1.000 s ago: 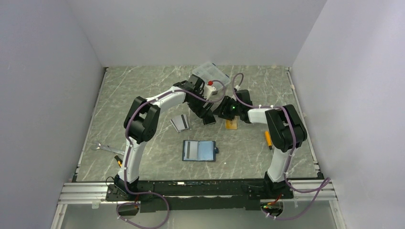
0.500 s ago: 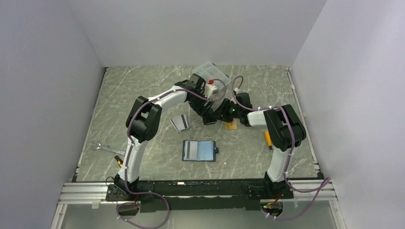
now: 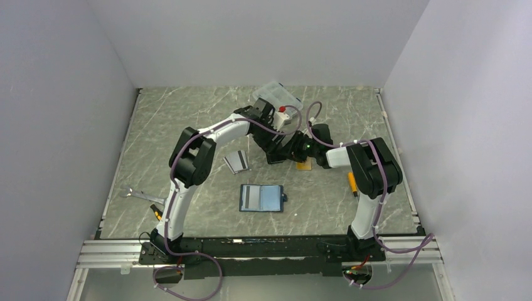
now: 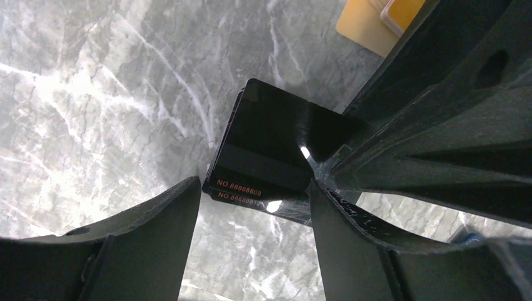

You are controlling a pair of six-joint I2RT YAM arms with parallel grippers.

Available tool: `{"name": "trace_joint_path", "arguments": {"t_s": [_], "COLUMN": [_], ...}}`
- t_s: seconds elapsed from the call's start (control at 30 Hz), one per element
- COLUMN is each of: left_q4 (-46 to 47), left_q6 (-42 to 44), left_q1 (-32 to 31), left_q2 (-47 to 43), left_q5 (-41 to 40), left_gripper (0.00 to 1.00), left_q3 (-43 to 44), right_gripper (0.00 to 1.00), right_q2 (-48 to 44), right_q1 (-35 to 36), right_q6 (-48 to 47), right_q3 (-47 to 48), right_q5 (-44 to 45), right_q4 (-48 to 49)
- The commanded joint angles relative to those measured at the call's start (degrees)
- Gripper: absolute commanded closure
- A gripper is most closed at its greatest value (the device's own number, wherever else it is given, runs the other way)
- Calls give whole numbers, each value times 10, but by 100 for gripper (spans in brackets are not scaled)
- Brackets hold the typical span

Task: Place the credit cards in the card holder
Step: Pick up the credit card from the center of the board.

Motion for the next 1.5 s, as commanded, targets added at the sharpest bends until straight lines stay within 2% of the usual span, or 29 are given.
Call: {"name": "trace_joint_path", "arguments": {"t_s": [0.0, 0.23, 0.5, 0.63, 0.87, 1.13, 1.47], "left_q4": [-1, -5, -3, 14, -1, 4, 6], "left_q6": [-7, -6, -10, 4, 24, 29, 31], "left_q1": [-14, -15, 31, 34, 11, 1, -8], "left_q2": [27, 24, -72, -80, -23, -7, -5], "left_q5": [23, 61, 130, 97, 0, -30, -36], "left_gripper": [31, 32, 26, 25, 27, 28, 29], "left_q3": [18, 28, -20, -36, 3, 5, 5], "right_gripper": [57, 59, 59, 58, 58, 59, 68], "right_q2": [0, -3, 0, 6, 8, 5, -8], "right_q1": [-6, -8, -10, -9, -8, -9, -9], "right_q6": [-1, -2, -26, -27, -21, -18, -28], "right_q3": [-13, -15, 11, 21, 17, -8, 3], "right_q5": [6, 22, 48, 50, 46, 48, 38], "right_q4": [-10, -15, -60, -63, -57, -45, -57]}}
